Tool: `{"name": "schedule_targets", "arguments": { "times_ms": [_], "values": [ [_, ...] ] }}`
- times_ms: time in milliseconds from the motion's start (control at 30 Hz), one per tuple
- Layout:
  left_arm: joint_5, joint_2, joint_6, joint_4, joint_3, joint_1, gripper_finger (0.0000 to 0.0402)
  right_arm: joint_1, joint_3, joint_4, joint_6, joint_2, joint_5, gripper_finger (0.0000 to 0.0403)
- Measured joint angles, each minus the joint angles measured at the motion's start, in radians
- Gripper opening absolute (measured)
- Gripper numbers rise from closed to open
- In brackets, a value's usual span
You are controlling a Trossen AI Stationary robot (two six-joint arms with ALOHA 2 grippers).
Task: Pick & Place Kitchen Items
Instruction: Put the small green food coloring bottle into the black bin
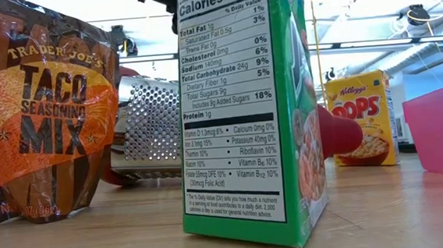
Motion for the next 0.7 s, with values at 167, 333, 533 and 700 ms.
{"name": "schedule_targets", "arguments": {
  "times_ms": [167,333,533,700],
  "values": [
    [-0.013,-0.008,-0.034,-0.084,-0.001,-0.003,0.0043,-0.002,0.000,-0.007,-0.028,-0.003,0.005,0.0076],
    [-0.148,-0.082,-0.124,-0.330,-0.001,-0.052,0.0043,-0.007,0.000,-0.045,-0.042,-0.026,0.026,0.0076],
    [-0.309,-0.198,-0.321,-0.600,-0.001,-0.173,0.0043,-0.026,0.000,-0.084,-0.042,-0.045,0.054,0.0077],
    [-0.374,-0.268,-0.616,-0.879,-0.001,-0.299,0.0043,-0.040,0.000,-0.106,-0.042,-0.045,0.053,0.0075]
  ]
}}
